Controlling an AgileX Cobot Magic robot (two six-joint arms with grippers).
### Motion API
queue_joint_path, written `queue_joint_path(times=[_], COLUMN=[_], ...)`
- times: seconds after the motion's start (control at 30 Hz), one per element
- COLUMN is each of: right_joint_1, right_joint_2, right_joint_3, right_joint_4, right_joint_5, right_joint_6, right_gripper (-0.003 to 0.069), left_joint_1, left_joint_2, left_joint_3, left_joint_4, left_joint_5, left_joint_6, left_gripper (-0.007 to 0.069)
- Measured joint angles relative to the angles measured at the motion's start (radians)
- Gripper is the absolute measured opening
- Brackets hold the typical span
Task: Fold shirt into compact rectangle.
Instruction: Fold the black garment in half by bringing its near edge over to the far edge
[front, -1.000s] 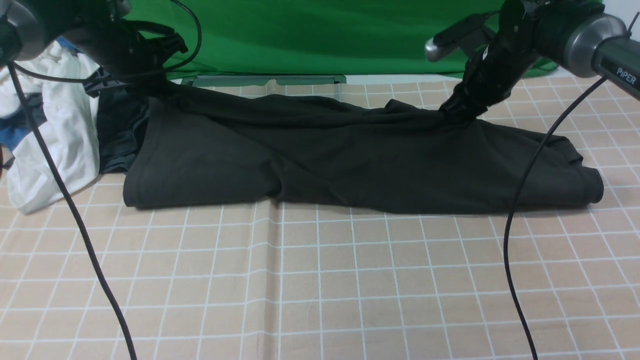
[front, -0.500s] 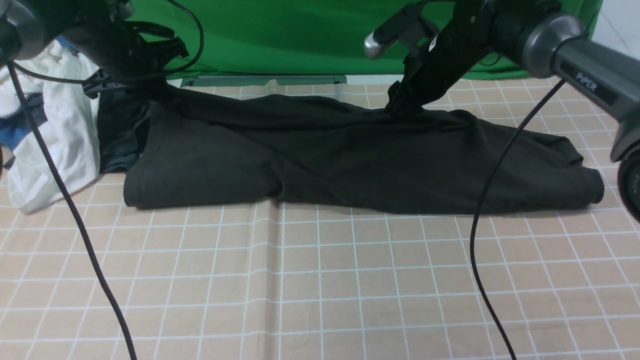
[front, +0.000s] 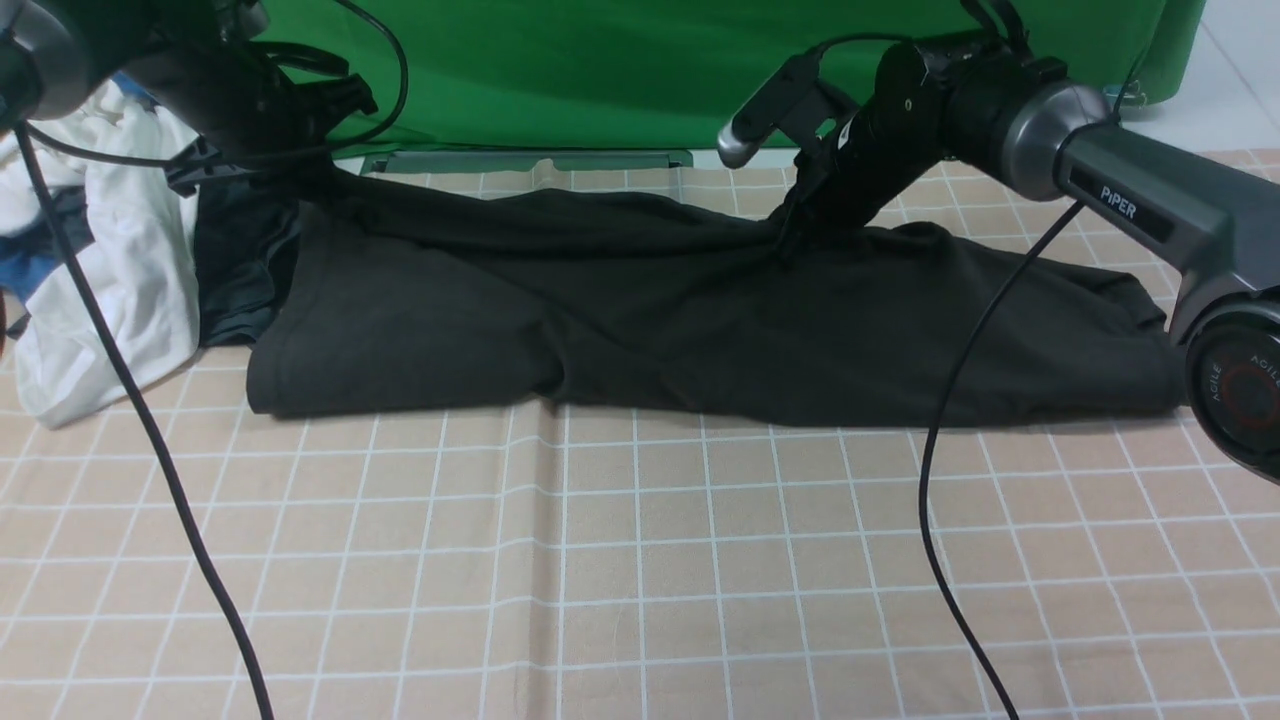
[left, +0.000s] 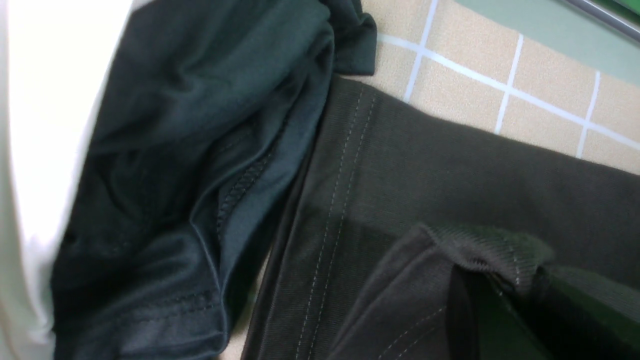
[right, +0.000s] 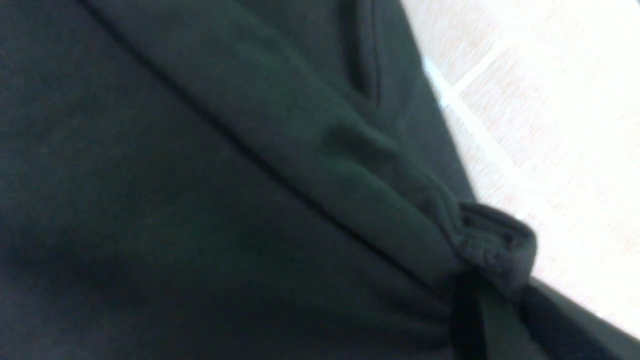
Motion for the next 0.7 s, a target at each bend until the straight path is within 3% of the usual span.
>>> queue_joint_path(times=[0.7], right_joint_1=[-0.027], right_joint_2=[0.03], right_joint_3=[-0.083], right_joint_4=[-0.027], right_joint_5=[-0.117], right_joint_6=[0.089], right_gripper=[0.0078], left_joint_1=[0.0], left_joint_2=[0.033], left_joint_3=[-0.006], left_joint_4=[0.043], left_joint_5=[-0.12], left_joint_6=[-0.003], left_gripper=[0.0061])
